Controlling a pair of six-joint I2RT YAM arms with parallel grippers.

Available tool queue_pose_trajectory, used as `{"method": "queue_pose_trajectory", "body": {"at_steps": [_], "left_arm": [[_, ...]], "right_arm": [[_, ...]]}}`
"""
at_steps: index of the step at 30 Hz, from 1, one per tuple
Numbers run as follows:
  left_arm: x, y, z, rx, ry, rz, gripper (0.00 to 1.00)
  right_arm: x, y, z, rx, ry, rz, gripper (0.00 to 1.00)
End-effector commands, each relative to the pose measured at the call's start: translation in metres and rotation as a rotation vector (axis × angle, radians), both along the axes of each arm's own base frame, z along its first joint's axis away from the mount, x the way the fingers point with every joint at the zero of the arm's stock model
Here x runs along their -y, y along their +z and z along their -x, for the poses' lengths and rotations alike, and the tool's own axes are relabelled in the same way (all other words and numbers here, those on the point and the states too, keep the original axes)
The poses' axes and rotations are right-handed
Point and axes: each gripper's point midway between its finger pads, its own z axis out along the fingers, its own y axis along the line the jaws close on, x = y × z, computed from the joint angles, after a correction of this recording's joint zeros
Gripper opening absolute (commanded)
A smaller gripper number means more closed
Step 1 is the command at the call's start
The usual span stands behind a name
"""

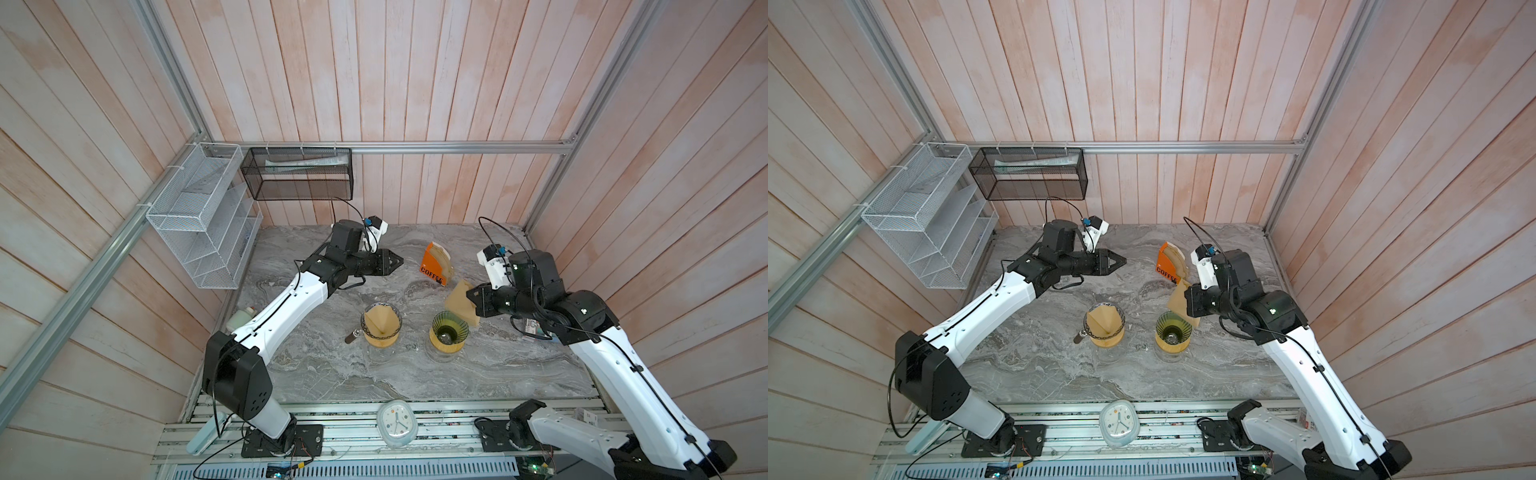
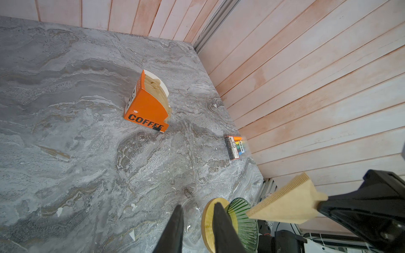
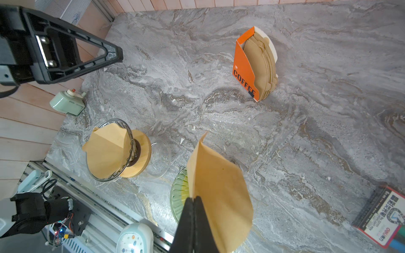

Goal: Place the coffee filter in the dripper
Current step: 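Pull the paper filter out of the box with the right gripper, then lower the paper filter into the green dripper with the right gripper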

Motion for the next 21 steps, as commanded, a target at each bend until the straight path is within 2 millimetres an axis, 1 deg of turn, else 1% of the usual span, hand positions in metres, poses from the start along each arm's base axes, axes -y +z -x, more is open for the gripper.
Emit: {"method": "queue_pose_trajectory", "body": {"at_steps": [1,9,13,21], "left_arm": [[-0.003,0.006,0.006,0.028,0.004,-0.006,0.27],[-0.001,-0.001,0.014,0.025,-0.004,-0.014,0.28],[0.0,-0.004,0.016,0.02,-0.008,-0.015,0.27],[-0.001,-0.004,0.016,0.032,-0.01,-0.024,0.27]], "right_arm": [[0.002,-0.017,0.015,-0.067,0.009,0.015,0.0],[0.004,-0.034,0.026,-0.104,0.006,0.025,0.0],[0.002,-0.043,0.028,-0.126,0.009,0.031,0.0],[-0.009,-0.048,0.025,-0.145,0.029,0.04,0.0]]}}
